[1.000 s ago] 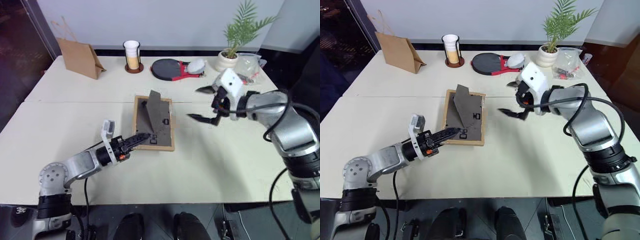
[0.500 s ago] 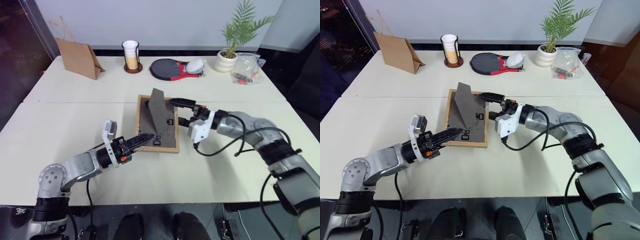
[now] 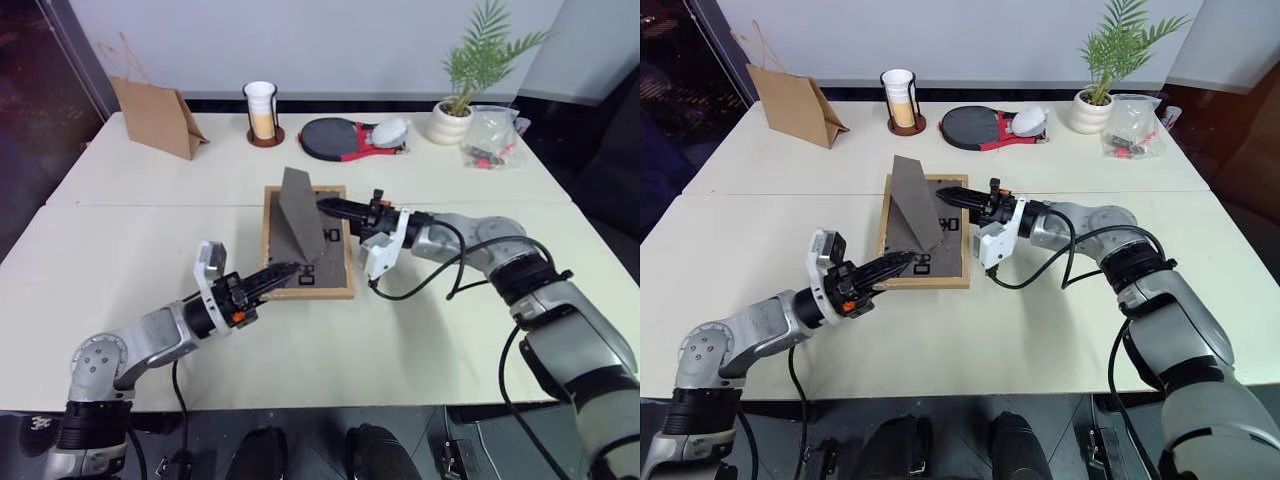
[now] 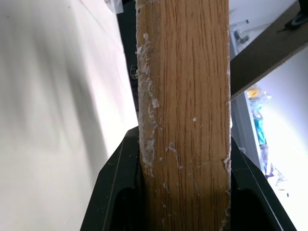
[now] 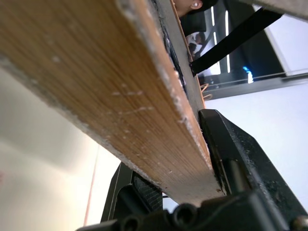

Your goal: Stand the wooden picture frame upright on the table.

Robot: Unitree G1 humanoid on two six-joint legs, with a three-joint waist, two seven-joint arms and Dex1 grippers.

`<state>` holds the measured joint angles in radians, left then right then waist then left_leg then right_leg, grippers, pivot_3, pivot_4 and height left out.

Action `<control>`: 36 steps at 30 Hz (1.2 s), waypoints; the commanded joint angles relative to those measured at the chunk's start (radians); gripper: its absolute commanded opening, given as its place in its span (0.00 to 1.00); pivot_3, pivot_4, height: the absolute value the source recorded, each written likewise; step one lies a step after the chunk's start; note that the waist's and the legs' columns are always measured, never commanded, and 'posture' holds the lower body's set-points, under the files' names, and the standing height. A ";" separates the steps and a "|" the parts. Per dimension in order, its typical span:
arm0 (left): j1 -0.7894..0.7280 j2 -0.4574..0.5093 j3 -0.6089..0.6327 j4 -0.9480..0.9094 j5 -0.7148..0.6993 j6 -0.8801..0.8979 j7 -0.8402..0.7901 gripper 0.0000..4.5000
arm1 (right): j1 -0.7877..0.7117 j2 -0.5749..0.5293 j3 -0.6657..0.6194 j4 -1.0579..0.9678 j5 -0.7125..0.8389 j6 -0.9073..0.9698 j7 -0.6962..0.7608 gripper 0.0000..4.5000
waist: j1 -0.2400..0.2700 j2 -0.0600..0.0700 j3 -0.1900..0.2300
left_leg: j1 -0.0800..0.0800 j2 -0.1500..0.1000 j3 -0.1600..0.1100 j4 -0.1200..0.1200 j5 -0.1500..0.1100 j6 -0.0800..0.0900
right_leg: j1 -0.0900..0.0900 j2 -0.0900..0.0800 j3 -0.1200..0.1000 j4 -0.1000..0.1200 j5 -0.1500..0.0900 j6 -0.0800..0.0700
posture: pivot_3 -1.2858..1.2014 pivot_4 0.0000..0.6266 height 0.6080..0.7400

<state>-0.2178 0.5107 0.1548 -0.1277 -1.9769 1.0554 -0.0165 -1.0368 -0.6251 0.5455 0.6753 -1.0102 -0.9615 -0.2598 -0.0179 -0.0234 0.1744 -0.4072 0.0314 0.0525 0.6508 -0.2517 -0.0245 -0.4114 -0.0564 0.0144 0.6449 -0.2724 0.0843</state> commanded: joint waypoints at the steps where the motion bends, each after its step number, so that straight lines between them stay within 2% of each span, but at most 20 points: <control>1: 0.012 0.055 0.013 -0.052 0.031 -0.001 -0.012 0.47 | -0.033 0.005 -0.003 0.020 0.034 -0.020 0.029 0.25 | -0.001 0.000 0.000 | 0.000 0.000 0.000 0.000 0.000 0.000 | 0.000 0.000 0.000 0.001 0.000 0.000 | 0.52 0.24 1.00; 2: 0.024 0.078 0.025 -0.062 0.058 0.010 -0.046 0.53 | -0.036 0.006 -0.006 0.031 0.053 -0.028 0.048 0.25 | -0.003 0.000 0.000 | 0.000 0.000 0.000 0.000 0.000 0.000 | 0.000 0.000 0.000 0.001 0.000 0.000 | 0.52 0.24 1.00; 4: 0.049 0.125 0.044 -0.079 0.118 0.026 -0.116 0.73 | -0.042 0.009 -0.013 0.055 0.088 -0.045 0.085 0.25 | -0.003 0.000 0.000 | 0.001 0.000 0.000 0.000 0.000 0.000 | 0.000 0.001 0.000 0.001 0.000 0.000 | 0.52 0.24 1.00; 6: 0.087 0.200 0.083 -0.100 0.236 0.028 -0.231 0.97 | -0.042 0.016 -0.028 0.098 0.165 -0.068 0.157 0.25 | -0.005 0.000 0.000 | 0.001 0.000 0.000 0.000 0.000 0.000 | 0.000 0.001 0.000 0.002 0.000 0.000 | 0.52 0.24 1.00; 8: 0.120 0.272 0.107 -0.123 0.362 0.011 -0.349 0.99 | -0.042 0.017 -0.035 0.129 0.233 -0.095 0.220 0.25 | -0.006 0.000 0.000 | 0.001 0.000 0.000 -0.001 0.000 0.001 | 0.000 0.002 0.000 0.002 0.000 0.000 | 0.52 0.24 1.00; 9: 0.141 0.317 0.117 -0.134 0.446 -0.019 -0.425 0.99 | -0.035 0.029 -0.047 0.161 0.329 -0.097 0.310 0.25 | -0.006 0.000 0.000 | 0.000 0.000 0.000 -0.001 -0.001 0.001 | -0.001 0.002 0.000 0.001 0.000 0.000 | 0.52 0.24 1.00; 11: 0.188 0.431 0.124 -0.162 0.686 -0.159 -0.609 0.99 | -0.006 0.059 -0.072 0.200 0.591 -0.054 0.582 0.25 | -0.008 0.000 0.001 | 0.000 0.001 0.000 -0.001 -0.001 0.002 | -0.001 0.004 0.000 0.001 0.000 -0.001 | 0.52 0.24 1.00; 12: 0.199 0.480 0.128 -0.166 0.776 -0.218 -0.690 0.99 | 0.020 0.079 -0.096 0.179 0.759 0.033 0.771 0.25 | -0.009 0.000 0.001 | 0.001 0.000 0.000 -0.001 -0.002 0.003 | 0.000 0.005 0.000 0.001 0.000 -0.001 | 0.52 0.24 1.00; 14: 0.195 0.521 0.127 -0.160 0.868 -0.285 -0.781 0.99 | 0.055 0.108 -0.142 0.116 0.983 0.206 1.033 0.25 | -0.008 0.000 0.001 | 0.001 0.003 -0.001 -0.001 -0.002 0.004 | 0.001 0.005 -0.001 0.001 0.000 -0.001 | 0.52 0.24 1.00; 16: 0.140 0.531 0.122 -0.135 0.900 -0.300 -0.816 0.99 | 0.092 0.128 -0.190 -0.014 1.235 0.560 1.334 0.25 | 0.001 0.000 0.001 | 0.001 0.003 -0.002 -0.001 -0.002 0.004 | 0.001 0.004 -0.002 0.001 0.000 -0.001 | 0.52 0.24 1.00; 18: 0.092 0.525 0.107 -0.120 0.942 -0.313 -0.839 0.99 | 0.098 0.133 -0.222 -0.090 1.383 0.842 1.539 0.25 | 0.003 0.001 0.002 | 0.001 0.003 -0.003 -0.001 -0.003 0.005 | 0.002 0.000 -0.003 0.001 0.000 -0.001 | 0.52 0.24 1.00; 21: 0.045 0.499 0.075 -0.117 1.006 -0.320 -0.846 0.99 | 0.044 0.145 -0.239 -0.040 1.434 1.117 1.696 0.25 | 0.002 0.002 0.002 | 0.001 0.002 -0.003 -0.001 -0.003 0.006 | 0.001 -0.003 -0.005 0.001 0.000 -0.001 | 0.52 0.24 1.00; 24: 0.014 0.471 0.056 -0.144 1.031 -0.309 -0.845 0.99 | -0.021 0.176 -0.232 0.110 1.395 1.218 1.803 0.25 | -0.003 0.002 0.002 | 0.000 0.002 -0.003 -0.002 -0.004 0.006 | 0.000 -0.004 -0.005 0.002 0.000 -0.001 | 0.52 0.24 1.00; 30: -0.024 0.453 0.033 -0.173 1.105 -0.318 -0.847 0.99 | -0.075 0.263 -0.235 0.387 1.259 1.144 1.815 0.25 | -0.003 0.002 0.002 | -0.002 0.002 -0.002 -0.004 -0.004 0.006 | -0.005 -0.004 -0.005 0.002 -0.001 -0.002 | 0.52 0.24 1.00; 35: -0.043 0.429 0.049 -0.195 1.122 -0.300 -0.825 0.99 | -0.073 0.306 -0.269 0.513 1.185 1.098 1.778 0.25 | -0.005 0.002 0.002 | -0.004 0.001 0.001 -0.004 -0.004 0.006 | -0.007 -0.004 -0.003 0.003 0.000 -0.001 | 0.52 0.24 1.00; 36: -0.045 0.427 0.052 -0.199 1.123 -0.295 -0.823 1.00 | -0.071 0.307 -0.277 0.522 1.175 1.093 1.778 0.48 | -0.006 0.002 0.002 | -0.004 0.001 0.002 -0.003 -0.004 0.006 | -0.007 -0.004 -0.003 0.004 0.000 -0.001 | 0.52 0.24 1.00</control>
<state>-0.2497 0.9352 0.1777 -0.2971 -0.8551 0.7589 -0.8428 -1.0940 -0.3203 0.2888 1.1787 0.1864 0.1457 1.5302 -0.0236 -0.0214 0.1765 -0.4108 0.0324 0.0540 0.6481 -0.2552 -0.0187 -0.4186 -0.0603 0.0117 0.6497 -0.2726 0.0831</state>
